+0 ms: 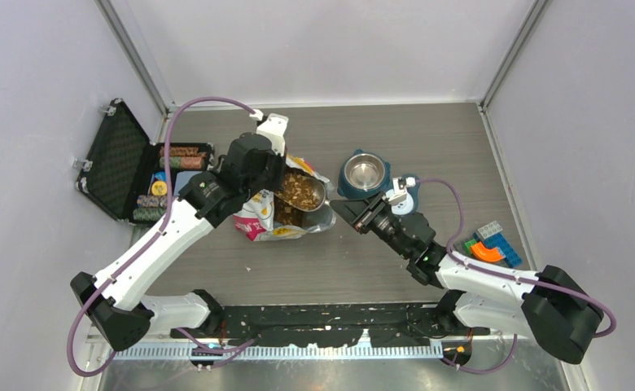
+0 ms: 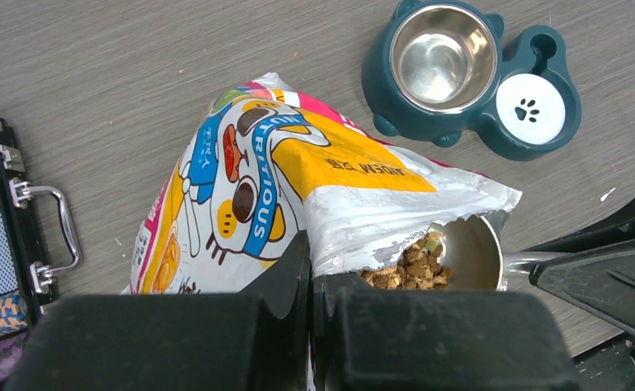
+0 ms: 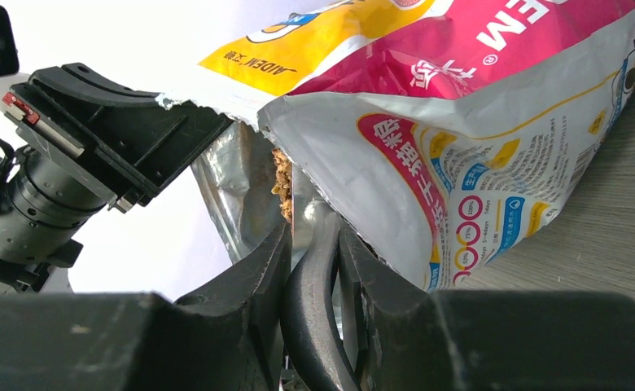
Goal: Serve the pet food
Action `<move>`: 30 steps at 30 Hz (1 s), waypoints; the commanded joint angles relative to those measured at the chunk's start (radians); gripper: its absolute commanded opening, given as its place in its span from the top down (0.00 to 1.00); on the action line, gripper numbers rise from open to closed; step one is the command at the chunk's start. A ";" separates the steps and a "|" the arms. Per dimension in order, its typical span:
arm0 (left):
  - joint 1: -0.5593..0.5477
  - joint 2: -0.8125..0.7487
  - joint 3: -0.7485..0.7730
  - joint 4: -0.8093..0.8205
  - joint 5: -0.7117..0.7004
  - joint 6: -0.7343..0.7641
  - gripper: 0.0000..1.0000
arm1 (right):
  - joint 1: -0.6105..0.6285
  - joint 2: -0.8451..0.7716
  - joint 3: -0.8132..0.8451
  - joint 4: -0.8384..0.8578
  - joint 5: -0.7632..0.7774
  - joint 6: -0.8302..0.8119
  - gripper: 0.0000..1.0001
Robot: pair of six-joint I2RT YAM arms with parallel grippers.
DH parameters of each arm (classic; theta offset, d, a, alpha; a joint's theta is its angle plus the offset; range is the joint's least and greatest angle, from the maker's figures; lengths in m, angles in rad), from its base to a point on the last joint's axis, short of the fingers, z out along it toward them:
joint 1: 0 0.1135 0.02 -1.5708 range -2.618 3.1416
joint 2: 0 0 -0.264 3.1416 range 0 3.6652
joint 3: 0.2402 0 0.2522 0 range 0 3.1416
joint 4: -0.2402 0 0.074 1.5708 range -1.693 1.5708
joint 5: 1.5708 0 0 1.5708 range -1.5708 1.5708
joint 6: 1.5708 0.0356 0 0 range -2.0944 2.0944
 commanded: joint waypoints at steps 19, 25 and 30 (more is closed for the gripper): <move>-0.006 -0.053 0.080 0.143 -0.039 0.010 1.00 | -0.004 -0.248 -0.013 -0.145 0.078 -0.020 0.95; -0.006 -0.027 0.116 0.130 -0.061 0.024 1.00 | -0.003 -0.281 -0.024 -0.144 0.060 0.001 0.95; 0.000 -0.006 0.132 0.126 -0.075 0.028 1.00 | -0.004 -0.317 -0.047 -0.143 0.052 0.022 0.95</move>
